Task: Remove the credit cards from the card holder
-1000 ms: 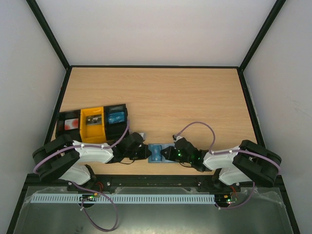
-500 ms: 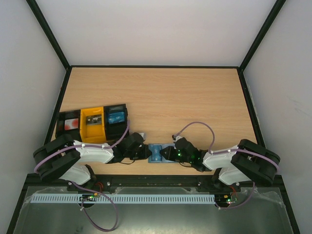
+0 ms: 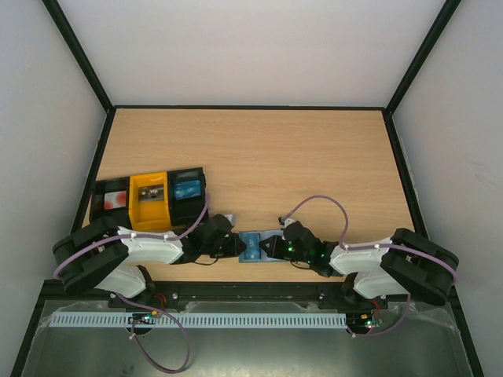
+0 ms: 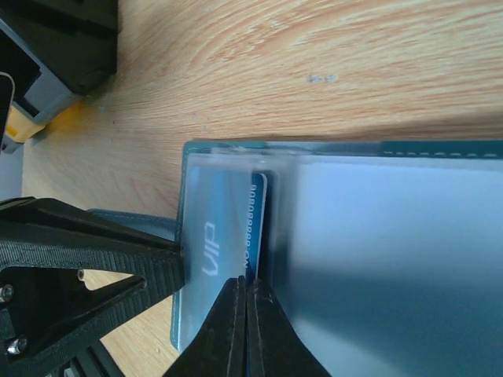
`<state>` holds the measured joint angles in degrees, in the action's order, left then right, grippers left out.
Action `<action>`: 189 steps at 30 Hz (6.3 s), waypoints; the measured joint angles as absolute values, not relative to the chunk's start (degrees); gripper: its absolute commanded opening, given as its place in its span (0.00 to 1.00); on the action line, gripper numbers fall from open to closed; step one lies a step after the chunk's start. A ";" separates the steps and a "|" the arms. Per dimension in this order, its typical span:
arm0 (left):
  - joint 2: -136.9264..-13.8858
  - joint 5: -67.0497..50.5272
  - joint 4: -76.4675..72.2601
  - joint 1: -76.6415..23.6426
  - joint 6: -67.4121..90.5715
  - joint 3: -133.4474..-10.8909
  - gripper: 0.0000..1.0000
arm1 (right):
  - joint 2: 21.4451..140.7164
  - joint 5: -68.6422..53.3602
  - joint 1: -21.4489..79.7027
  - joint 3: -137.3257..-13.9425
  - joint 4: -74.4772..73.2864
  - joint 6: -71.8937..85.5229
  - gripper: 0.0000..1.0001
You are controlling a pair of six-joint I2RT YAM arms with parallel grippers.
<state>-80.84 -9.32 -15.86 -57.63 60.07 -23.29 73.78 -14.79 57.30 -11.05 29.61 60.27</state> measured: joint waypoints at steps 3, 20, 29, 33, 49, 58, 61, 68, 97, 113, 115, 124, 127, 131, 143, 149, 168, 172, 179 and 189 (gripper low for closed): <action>-80.44 -9.08 -15.33 -57.84 60.14 -23.29 0.20 | 73.38 -14.81 57.41 -11.05 29.61 60.23 0.02; -79.70 -8.47 -14.96 -58.37 60.71 -22.37 0.03 | 73.21 -14.46 57.39 -10.20 31.40 61.82 0.15; -80.99 -8.99 -17.17 -58.50 60.86 -22.37 0.03 | 76.95 -14.74 57.36 -10.15 34.17 62.15 0.14; -81.12 -9.02 -17.28 -58.50 60.90 -22.39 0.03 | 77.54 -14.74 57.32 -9.96 35.22 62.19 0.15; -82.30 -8.93 -19.11 -58.65 61.80 -22.46 0.03 | 73.10 -12.64 57.01 -9.58 33.15 62.19 0.19; -82.83 -8.91 -19.57 -58.92 62.02 -22.76 0.03 | 76.03 -13.69 57.01 -9.56 34.72 62.22 0.19; -82.85 -8.86 -19.57 -58.98 62.13 -22.76 0.03 | 76.64 -14.02 57.01 -9.69 35.07 62.17 0.19; -82.72 -8.32 -19.11 -59.09 62.19 -22.83 0.03 | 74.06 -12.40 57.01 -10.31 31.31 61.69 0.18; -82.76 -7.42 -18.83 -59.46 62.83 -23.00 0.03 | 77.87 -12.82 56.38 -7.94 38.22 63.48 0.02; -81.76 -5.87 -17.89 -59.83 63.64 -22.98 0.15 | 76.42 -15.07 56.47 -6.83 38.96 63.66 0.02; -81.76 -5.78 -17.89 -59.83 63.68 -22.98 0.16 | 76.05 -15.09 56.47 -6.68 38.96 63.72 0.02; -79.85 -4.38 -16.23 -59.83 64.49 -22.57 0.20 | 69.95 -13.43 56.27 -5.91 36.80 63.90 0.02; -79.48 -4.08 -15.88 -59.83 64.84 -22.35 0.18 | 69.04 -13.06 56.25 -5.91 36.01 63.90 0.02; -79.48 -4.10 -15.84 -59.83 64.93 -22.37 0.26 | 69.63 -13.41 56.25 -5.98 35.77 63.83 0.04; -73.71 -1.37 -8.93 -59.86 65.76 -23.46 0.33 | 75.59 -16.21 56.25 -7.77 36.93 63.68 0.05; -71.53 -0.69 -8.45 -59.86 66.11 -23.46 0.31 | 75.75 -16.16 56.25 -7.88 36.93 63.70 0.05; -78.96 -2.07 -13.47 -59.86 64.73 -23.09 0.03 | 77.36 -16.14 56.25 -9.32 36.73 64.10 0.14; -79.29 -2.20 -15.05 -59.86 64.73 -22.35 0.03 | 78.61 -16.21 56.25 -9.58 37.76 64.16 0.16; -79.29 -2.44 -16.97 -59.83 64.73 -21.34 0.03 | 80.90 -16.69 56.25 -9.82 40.29 64.58 0.15; -79.35 -2.63 -18.13 -59.83 64.77 -20.80 0.03 | 82.65 -17.30 56.14 -9.82 42.63 64.97 0.16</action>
